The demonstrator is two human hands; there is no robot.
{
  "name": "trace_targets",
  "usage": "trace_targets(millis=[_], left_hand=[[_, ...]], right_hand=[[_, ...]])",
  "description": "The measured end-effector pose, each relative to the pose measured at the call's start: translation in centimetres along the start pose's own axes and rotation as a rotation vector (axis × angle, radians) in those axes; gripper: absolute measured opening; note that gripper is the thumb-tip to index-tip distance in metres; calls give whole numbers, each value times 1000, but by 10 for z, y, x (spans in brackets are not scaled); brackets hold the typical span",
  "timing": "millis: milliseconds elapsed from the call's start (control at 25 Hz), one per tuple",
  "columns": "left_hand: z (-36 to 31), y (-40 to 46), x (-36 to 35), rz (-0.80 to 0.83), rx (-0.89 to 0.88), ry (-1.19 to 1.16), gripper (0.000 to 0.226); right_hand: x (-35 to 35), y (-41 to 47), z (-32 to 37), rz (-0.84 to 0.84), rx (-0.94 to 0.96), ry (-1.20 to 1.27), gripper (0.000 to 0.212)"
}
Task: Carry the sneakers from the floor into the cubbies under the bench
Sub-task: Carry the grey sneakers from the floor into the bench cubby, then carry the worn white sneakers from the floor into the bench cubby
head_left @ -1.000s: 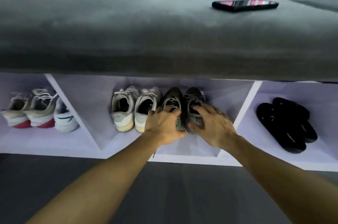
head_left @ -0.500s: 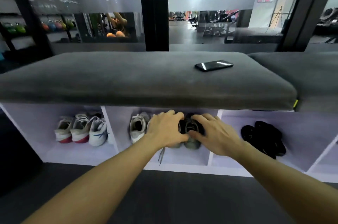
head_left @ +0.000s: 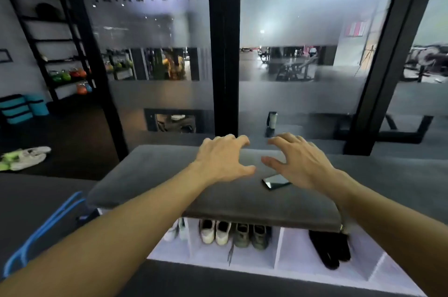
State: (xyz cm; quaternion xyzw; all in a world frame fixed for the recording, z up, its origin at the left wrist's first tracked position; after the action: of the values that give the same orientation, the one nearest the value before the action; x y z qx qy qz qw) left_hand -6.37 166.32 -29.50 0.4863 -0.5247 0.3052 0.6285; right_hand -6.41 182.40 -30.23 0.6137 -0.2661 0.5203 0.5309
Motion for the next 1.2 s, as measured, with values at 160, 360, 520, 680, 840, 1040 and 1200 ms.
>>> trace_targets(millis=[160,360,520,680,840,1040,1200], left_hand=[[-13,6,195,14,-12,29,65],[-38,-27,342,-49,-1,1,64],[-55,-75,414,-97,29,24,66],[-67,-139,466,-78,105,-40,71],[-80,-213,503,-72,161,-3,64],[-70,-287,542,-75,213,13,65],[-26,-342,572,-110,281,49,61]], right_hand=[[187,26,46,-13,10,52,61],[330,15,94,29,44,27,60],[401,-23,120,63,92,32,57],[456,-73,142,64,135,98,55],[486,-122,166,86,180,128,55],[512,-152,218,98,270,171,54],[522,-151,294,85,371,180,48]])
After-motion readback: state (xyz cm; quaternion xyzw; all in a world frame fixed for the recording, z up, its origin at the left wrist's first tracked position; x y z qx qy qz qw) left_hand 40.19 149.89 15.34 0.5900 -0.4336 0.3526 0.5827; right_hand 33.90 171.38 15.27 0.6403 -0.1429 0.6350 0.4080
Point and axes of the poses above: each hand's wrist, its own y-axis towards the middle knuckle, its own x-axis out of the back of the hand, z = x × y, the point moved 6 cm from there along y, towards the middle knuckle, and after that the axes turned 1 degree about -z, right-handed, at the moved point
